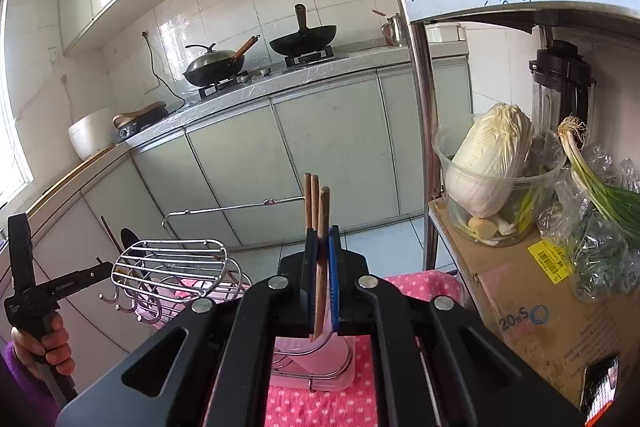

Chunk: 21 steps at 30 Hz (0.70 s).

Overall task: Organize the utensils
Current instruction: 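Open both tools to release the chopsticks into the pink cups, then lower both tools to the clear spoon and dark chopstick on the cloth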

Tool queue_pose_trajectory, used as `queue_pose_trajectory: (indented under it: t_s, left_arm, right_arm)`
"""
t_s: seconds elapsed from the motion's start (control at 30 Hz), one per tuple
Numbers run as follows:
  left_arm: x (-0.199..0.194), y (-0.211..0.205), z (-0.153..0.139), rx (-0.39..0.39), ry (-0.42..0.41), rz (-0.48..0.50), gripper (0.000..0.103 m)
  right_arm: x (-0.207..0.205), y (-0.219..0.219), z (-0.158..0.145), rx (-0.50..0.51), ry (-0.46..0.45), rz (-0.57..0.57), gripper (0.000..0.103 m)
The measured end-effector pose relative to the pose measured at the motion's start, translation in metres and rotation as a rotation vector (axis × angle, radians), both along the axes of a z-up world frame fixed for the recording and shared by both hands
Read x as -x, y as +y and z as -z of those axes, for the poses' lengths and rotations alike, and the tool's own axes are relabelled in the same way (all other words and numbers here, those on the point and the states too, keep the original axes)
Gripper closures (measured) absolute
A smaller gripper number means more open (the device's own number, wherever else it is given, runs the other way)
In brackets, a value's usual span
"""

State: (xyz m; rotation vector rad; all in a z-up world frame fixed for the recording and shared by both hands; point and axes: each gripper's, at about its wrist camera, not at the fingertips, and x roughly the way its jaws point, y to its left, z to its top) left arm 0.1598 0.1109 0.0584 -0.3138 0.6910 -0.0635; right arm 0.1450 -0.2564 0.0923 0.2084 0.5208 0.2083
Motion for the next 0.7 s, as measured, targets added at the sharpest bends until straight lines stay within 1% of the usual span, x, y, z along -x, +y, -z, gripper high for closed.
queue_pose_trajectory:
  t_s: [0.17, 0.23, 0.27, 0.3, 0.37, 0.4, 0.43, 0.7]
  left_arm:
    - [-0.001, 0.001, 0.004, 0.021, 0.008, -0.011, 0.096]
    - [0.001, 0.002, 0.003, 0.028, 0.008, -0.007, 0.091]
    - [0.003, 0.003, 0.002, 0.028, 0.003, -0.006, 0.086]
    - [0.004, 0.003, 0.000, 0.027, -0.001, -0.009, 0.078]
    - [0.008, 0.005, -0.004, 0.030, -0.015, -0.015, 0.075]
    - [0.009, 0.006, -0.005, 0.032, -0.019, -0.018, 0.075]
    - [0.010, 0.006, -0.007, 0.034, -0.020, -0.021, 0.075]
    - [0.029, 0.006, -0.020, 0.046, -0.047, -0.024, 0.073]
  right_arm:
    - [-0.002, 0.002, 0.006, 0.001, 0.025, -0.007, 0.097]
    - [-0.002, 0.001, 0.006, -0.009, 0.034, -0.009, 0.097]
    - [-0.002, 0.000, 0.006, -0.013, 0.038, -0.007, 0.097]
    - [-0.002, -0.001, 0.006, -0.017, 0.041, -0.008, 0.094]
    - [0.000, -0.003, 0.004, -0.025, 0.042, -0.007, 0.082]
    - [0.002, -0.005, 0.003, -0.032, 0.037, -0.007, 0.072]
    - [0.003, -0.006, 0.001, -0.039, 0.032, -0.008, 0.067]
    - [0.019, -0.015, -0.010, -0.068, 0.008, 0.001, 0.065]
